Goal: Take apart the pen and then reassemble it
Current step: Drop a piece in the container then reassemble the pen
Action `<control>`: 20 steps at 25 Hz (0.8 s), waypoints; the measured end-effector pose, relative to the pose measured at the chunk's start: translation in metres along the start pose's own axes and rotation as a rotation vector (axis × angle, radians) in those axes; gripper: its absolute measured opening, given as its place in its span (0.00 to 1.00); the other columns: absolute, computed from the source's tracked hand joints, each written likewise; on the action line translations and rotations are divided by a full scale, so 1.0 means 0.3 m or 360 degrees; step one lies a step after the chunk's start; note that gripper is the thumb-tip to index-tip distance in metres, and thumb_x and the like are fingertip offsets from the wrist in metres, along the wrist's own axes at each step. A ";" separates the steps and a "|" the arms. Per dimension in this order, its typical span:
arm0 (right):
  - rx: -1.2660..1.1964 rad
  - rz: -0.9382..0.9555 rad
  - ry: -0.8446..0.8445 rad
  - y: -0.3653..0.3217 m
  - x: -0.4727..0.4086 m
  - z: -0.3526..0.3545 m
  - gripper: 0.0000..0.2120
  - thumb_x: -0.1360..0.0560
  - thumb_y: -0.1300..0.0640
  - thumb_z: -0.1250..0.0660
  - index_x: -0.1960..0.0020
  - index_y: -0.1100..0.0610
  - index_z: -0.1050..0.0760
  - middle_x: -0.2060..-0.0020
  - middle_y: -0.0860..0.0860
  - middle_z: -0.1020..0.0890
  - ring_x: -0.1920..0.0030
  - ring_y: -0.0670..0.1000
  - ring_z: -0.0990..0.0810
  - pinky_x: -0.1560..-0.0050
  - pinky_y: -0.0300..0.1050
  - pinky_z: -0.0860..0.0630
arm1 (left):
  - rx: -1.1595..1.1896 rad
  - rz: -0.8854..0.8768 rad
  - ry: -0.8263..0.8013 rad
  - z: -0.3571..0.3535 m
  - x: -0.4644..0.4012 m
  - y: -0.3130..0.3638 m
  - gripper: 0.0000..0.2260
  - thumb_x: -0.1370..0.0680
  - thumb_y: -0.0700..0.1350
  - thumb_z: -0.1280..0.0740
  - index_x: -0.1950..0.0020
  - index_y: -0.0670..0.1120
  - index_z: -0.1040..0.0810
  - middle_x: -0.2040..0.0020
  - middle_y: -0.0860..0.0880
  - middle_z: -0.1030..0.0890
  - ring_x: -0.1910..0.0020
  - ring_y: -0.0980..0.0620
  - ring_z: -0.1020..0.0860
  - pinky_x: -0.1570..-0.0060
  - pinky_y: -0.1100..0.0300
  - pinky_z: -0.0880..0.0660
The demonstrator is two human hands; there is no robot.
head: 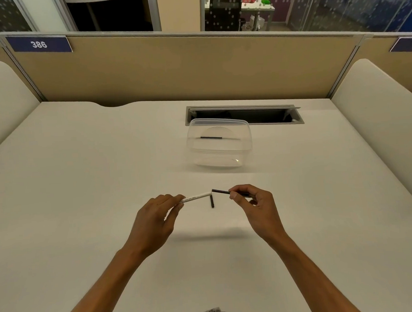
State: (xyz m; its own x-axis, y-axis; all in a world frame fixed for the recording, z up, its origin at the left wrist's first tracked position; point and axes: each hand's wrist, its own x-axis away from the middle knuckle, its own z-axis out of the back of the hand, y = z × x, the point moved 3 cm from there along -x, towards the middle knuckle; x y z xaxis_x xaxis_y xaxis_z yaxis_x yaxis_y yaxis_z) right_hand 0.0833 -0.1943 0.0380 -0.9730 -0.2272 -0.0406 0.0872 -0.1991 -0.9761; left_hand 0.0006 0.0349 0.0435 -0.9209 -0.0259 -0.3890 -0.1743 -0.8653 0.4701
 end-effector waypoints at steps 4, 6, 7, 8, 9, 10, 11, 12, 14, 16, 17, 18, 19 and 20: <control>0.0098 0.0011 -0.0059 -0.003 0.002 -0.001 0.05 0.25 0.55 0.30 0.57 0.46 0.17 0.57 0.39 0.15 0.53 0.42 0.19 0.55 0.43 0.29 | 0.0005 0.0000 0.0005 0.003 -0.001 0.003 0.15 0.21 0.51 0.42 0.44 0.48 0.20 0.62 0.53 0.21 0.66 0.49 0.26 0.65 0.55 0.26; 0.0114 0.0021 -0.0064 -0.004 0.000 0.001 0.04 0.26 0.54 0.29 0.57 0.46 0.17 0.57 0.39 0.15 0.52 0.42 0.19 0.54 0.44 0.29 | 0.0002 -0.0004 0.0001 0.004 -0.001 0.007 0.15 0.21 0.51 0.42 0.44 0.47 0.20 0.62 0.52 0.20 0.66 0.49 0.25 0.64 0.55 0.26; 0.0110 0.0034 -0.0061 -0.006 -0.003 0.003 0.04 0.26 0.54 0.29 0.57 0.46 0.17 0.57 0.39 0.15 0.52 0.42 0.19 0.54 0.43 0.29 | -0.0006 -0.0010 -0.0002 0.005 -0.002 0.009 0.15 0.21 0.51 0.42 0.44 0.47 0.19 0.62 0.52 0.20 0.66 0.49 0.25 0.64 0.55 0.26; 0.0101 0.0052 -0.0060 -0.010 -0.007 0.005 0.04 0.26 0.55 0.29 0.57 0.46 0.17 0.56 0.39 0.15 0.52 0.42 0.19 0.55 0.42 0.29 | -0.0017 -0.0018 -0.0004 0.006 -0.002 0.010 0.15 0.21 0.50 0.42 0.44 0.47 0.19 0.62 0.52 0.20 0.66 0.49 0.25 0.64 0.55 0.26; 0.0087 0.0074 -0.0062 -0.016 -0.011 0.006 0.04 0.26 0.55 0.29 0.57 0.46 0.17 0.56 0.40 0.16 0.52 0.42 0.19 0.55 0.40 0.29 | -0.0028 -0.0026 -0.0006 0.005 -0.001 0.012 0.15 0.21 0.50 0.42 0.44 0.47 0.19 0.62 0.52 0.20 0.66 0.50 0.26 0.64 0.56 0.26; 0.0072 0.0096 -0.0069 -0.022 -0.014 0.005 0.05 0.26 0.56 0.28 0.57 0.46 0.17 0.56 0.40 0.17 0.53 0.42 0.19 0.56 0.37 0.29 | -0.0037 -0.0033 -0.0012 0.004 -0.001 0.015 0.14 0.21 0.50 0.42 0.44 0.47 0.19 0.62 0.52 0.20 0.66 0.50 0.26 0.64 0.57 0.27; 0.0056 0.0109 -0.0078 -0.026 -0.017 0.002 0.05 0.26 0.56 0.28 0.56 0.47 0.16 0.56 0.41 0.17 0.53 0.42 0.19 0.57 0.35 0.29 | -0.0041 -0.0035 -0.0022 0.002 0.000 0.017 0.14 0.21 0.49 0.41 0.44 0.47 0.19 0.62 0.52 0.20 0.66 0.51 0.26 0.65 0.58 0.27; 0.0033 0.0108 -0.0089 -0.028 -0.018 -0.004 0.05 0.27 0.57 0.28 0.55 0.47 0.16 0.57 0.41 0.17 0.53 0.43 0.19 0.56 0.34 0.29 | -0.0039 -0.0033 -0.0034 -0.002 0.001 0.020 0.12 0.21 0.48 0.39 0.44 0.47 0.19 0.61 0.53 0.20 0.66 0.51 0.27 0.65 0.59 0.28; -0.0078 0.0060 -0.0106 -0.028 -0.017 -0.021 0.07 0.27 0.59 0.28 0.51 0.49 0.17 0.58 0.44 0.17 0.54 0.44 0.19 0.53 0.36 0.26 | -0.0017 -0.0023 -0.0047 -0.011 0.000 0.025 0.10 0.22 0.46 0.37 0.44 0.47 0.19 0.62 0.53 0.20 0.66 0.51 0.27 0.65 0.60 0.28; -0.0307 -0.0002 -0.0054 -0.027 -0.016 -0.037 0.11 0.28 0.63 0.27 0.47 0.53 0.19 0.60 0.49 0.15 0.55 0.47 0.17 0.51 0.38 0.23 | 0.0005 -0.0003 -0.0050 -0.017 -0.001 0.029 0.10 0.23 0.45 0.37 0.45 0.47 0.19 0.62 0.53 0.21 0.67 0.51 0.27 0.65 0.59 0.28; -0.0420 -0.0022 0.0005 -0.026 -0.014 -0.043 0.12 0.28 0.64 0.27 0.47 0.54 0.20 0.60 0.51 0.14 0.55 0.49 0.16 0.51 0.38 0.22 | 0.0019 0.0005 -0.0046 -0.019 0.000 0.029 0.10 0.23 0.45 0.37 0.45 0.47 0.19 0.63 0.53 0.21 0.67 0.51 0.27 0.65 0.58 0.28; -0.0511 -0.0029 0.0077 -0.026 -0.011 -0.049 0.11 0.28 0.65 0.27 0.48 0.55 0.21 0.60 0.52 0.13 0.55 0.50 0.16 0.52 0.38 0.22 | 0.0039 0.0011 -0.0039 -0.020 0.000 0.029 0.10 0.23 0.45 0.37 0.45 0.47 0.20 0.63 0.53 0.21 0.67 0.51 0.27 0.65 0.58 0.28; -0.0581 -0.0023 0.0145 -0.028 -0.007 -0.055 0.11 0.29 0.65 0.27 0.49 0.56 0.22 0.60 0.53 0.13 0.56 0.51 0.15 0.53 0.38 0.22 | 0.0065 0.0021 -0.0033 -0.023 0.000 0.029 0.10 0.22 0.45 0.37 0.45 0.47 0.20 0.63 0.53 0.20 0.67 0.50 0.26 0.64 0.57 0.27; -0.0632 -0.0008 0.0200 -0.030 -0.004 -0.063 0.10 0.29 0.65 0.26 0.51 0.56 0.22 0.60 0.54 0.13 0.56 0.51 0.15 0.53 0.37 0.22 | 0.0098 0.0038 -0.0033 -0.025 0.000 0.029 0.10 0.22 0.46 0.37 0.45 0.47 0.20 0.62 0.53 0.20 0.66 0.50 0.25 0.63 0.57 0.27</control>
State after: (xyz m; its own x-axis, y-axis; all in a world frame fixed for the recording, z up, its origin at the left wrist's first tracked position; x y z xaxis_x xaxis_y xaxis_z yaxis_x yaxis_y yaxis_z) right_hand 0.0795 -0.1743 0.0428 -0.9939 -0.1040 -0.0376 0.0174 0.1887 -0.9819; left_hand 0.0018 0.0237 0.0416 -0.9319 -0.0352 -0.3611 -0.1727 -0.8322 0.5269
